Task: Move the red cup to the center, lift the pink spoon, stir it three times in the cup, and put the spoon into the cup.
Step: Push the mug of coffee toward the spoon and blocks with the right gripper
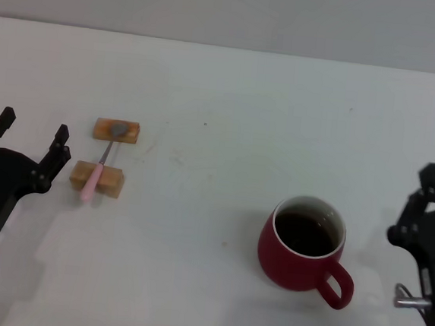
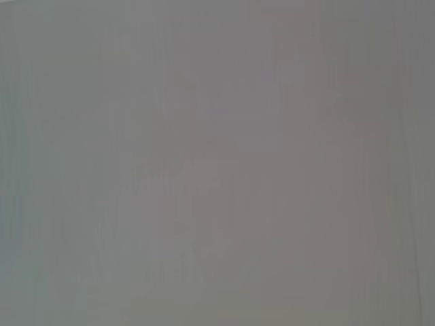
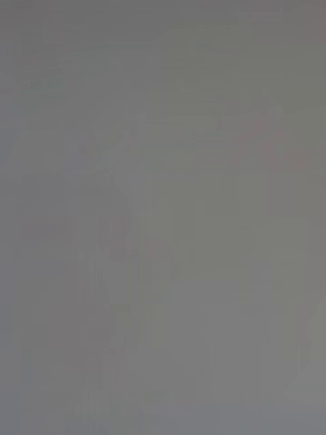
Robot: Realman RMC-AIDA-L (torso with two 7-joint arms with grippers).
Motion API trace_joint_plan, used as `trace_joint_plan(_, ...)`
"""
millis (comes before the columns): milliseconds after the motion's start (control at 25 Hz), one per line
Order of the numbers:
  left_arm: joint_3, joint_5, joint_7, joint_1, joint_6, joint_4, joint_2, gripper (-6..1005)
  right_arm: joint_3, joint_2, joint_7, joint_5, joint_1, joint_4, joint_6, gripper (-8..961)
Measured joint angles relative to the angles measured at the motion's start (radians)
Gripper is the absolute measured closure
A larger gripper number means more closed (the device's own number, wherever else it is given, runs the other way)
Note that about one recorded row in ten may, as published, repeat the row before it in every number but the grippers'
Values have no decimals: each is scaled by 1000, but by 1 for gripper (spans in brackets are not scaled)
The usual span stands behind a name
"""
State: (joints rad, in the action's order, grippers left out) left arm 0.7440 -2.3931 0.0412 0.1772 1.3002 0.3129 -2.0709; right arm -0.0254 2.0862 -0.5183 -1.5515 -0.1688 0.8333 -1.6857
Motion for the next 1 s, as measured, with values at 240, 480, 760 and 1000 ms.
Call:
trace_joint_plan(240,0,0,0,7,-3,0,0,193,-13,-2,-1,-47,-45,16,48,953)
trace_joint_plan(480,0,0,0,11,-6,0,-1,193,-6,-1,-1,-108,-77,43,141,954)
trace_joint_plan(760,1,0,0,13,-12,-1,-1,193,-2,1,-5,-132,-111,77,232,954)
trace_joint_plan(1000,2,2,0,13,-14,-2,-2,193,-2,3,-76,-135,-125,99,300,954)
